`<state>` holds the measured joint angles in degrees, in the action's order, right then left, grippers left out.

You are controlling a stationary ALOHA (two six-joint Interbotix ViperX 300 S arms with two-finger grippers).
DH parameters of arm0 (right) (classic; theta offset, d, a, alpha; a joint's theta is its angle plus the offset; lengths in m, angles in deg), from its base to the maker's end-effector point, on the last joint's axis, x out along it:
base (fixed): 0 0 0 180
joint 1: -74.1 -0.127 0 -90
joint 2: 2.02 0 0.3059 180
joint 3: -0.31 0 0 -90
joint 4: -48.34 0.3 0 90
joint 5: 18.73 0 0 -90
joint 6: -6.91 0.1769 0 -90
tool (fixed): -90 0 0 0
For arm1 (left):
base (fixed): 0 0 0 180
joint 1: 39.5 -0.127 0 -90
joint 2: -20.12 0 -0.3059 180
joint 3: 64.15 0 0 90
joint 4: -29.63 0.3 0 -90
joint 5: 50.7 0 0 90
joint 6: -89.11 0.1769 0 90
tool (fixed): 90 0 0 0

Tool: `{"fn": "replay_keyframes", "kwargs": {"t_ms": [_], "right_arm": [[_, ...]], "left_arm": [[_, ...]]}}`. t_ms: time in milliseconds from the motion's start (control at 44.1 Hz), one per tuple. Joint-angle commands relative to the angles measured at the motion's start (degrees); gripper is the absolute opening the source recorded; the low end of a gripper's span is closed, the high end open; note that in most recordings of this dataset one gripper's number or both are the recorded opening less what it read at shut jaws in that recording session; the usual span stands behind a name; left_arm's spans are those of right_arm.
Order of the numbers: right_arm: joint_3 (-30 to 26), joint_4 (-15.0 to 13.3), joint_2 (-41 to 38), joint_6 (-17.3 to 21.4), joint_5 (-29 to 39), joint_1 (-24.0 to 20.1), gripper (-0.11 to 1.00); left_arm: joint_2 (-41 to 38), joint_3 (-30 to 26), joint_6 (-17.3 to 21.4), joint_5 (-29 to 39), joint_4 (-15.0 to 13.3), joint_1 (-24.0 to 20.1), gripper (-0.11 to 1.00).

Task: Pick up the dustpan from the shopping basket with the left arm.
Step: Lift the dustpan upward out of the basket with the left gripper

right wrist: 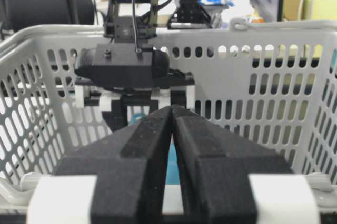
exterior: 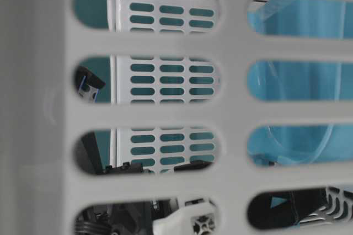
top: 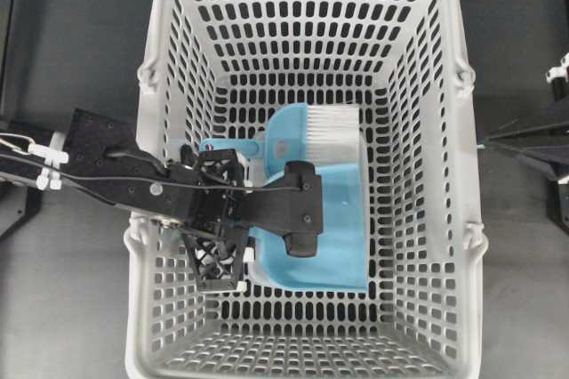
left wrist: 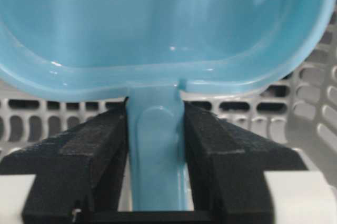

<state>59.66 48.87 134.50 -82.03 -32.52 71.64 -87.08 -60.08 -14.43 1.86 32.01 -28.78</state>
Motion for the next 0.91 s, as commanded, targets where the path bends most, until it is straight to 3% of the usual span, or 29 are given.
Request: {"fn": "replay_keyframes", "kwargs": {"t_ms": [0,340,589,884], "right_arm": [[-0.26,0.18,-0.35,0.62,-0.35,-0.09,0.00],[0.35,0.18,-0.09,2.55,0.00,-0.09,0.00],[0.35,0.18,0.18,2.64,0.00,-0.09,0.00],[0.35,0.18,1.32,2.64,0.00,-0.18,0.00]], "left_arm": [[1.41,-0.53,0.26,-0.26,0.18,0.00,0.30],[7.91,-4.83,0.70,-0.70,0.26,-0.97,0.30],[15.03,-4.92,0.79,-5.63,0.26,-2.11,0.30],[22.06,-6.33,0.97,-4.83,0.26,-3.52,0.30]]}}
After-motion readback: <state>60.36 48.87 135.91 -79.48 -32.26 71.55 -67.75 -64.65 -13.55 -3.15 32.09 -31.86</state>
